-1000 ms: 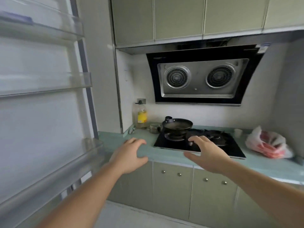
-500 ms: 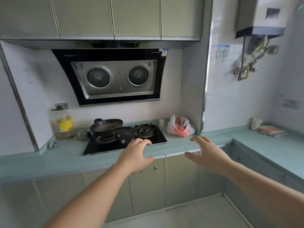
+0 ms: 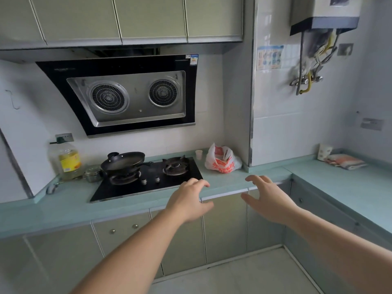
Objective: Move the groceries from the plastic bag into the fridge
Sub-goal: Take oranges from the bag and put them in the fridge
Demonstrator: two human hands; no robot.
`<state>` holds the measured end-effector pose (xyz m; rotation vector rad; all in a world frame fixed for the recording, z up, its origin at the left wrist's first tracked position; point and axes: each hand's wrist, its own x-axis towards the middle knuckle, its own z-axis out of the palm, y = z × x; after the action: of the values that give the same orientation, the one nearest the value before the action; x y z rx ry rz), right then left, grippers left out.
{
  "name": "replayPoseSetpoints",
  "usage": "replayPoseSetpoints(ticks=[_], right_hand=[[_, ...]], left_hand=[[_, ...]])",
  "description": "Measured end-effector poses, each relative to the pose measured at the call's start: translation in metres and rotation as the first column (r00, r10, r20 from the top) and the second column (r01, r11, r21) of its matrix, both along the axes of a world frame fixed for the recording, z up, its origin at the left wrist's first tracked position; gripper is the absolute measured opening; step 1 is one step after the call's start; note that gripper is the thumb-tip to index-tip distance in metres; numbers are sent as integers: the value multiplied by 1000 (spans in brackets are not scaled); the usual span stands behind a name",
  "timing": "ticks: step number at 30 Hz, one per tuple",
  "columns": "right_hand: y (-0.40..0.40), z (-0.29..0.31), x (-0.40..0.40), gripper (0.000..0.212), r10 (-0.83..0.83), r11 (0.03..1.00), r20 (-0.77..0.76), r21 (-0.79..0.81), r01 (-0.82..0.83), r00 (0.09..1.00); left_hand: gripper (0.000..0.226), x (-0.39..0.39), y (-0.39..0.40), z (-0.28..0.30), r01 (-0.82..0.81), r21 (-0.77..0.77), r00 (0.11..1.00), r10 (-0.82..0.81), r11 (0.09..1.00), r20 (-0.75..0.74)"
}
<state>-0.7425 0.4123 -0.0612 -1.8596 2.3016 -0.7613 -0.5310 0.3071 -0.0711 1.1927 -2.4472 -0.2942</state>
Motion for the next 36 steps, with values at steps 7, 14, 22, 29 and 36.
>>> replayPoseSetpoints(ticks=[7, 14, 22, 29, 36], right_hand=[[-81, -19, -40, 53, 14, 999, -21, 40, -13, 1000], [-187, -28, -105, 54, -56, 993, -57, 103, 62, 997], [-292, -38, -168, 56, -89, 991, -38, 94, 93, 995], [-402, -65, -234, 51, -12, 999, 68, 38, 9, 998], [-510, -84, -289, 51, 36, 995, 141, 89, -49, 989]], left_hand=[[49, -53, -81, -29, 13, 42, 1000, -13, 999, -3], [51, -113, -207, -46, 33, 116, 998, -27, 993, -54], [48, -170, -318, -51, 55, 133, 998, -50, 990, -38], [46, -216, -408, -65, -16, 144, 999, 11, 989, 38], [42, -263, -485, -70, -114, 186, 993, 107, 976, 45]])
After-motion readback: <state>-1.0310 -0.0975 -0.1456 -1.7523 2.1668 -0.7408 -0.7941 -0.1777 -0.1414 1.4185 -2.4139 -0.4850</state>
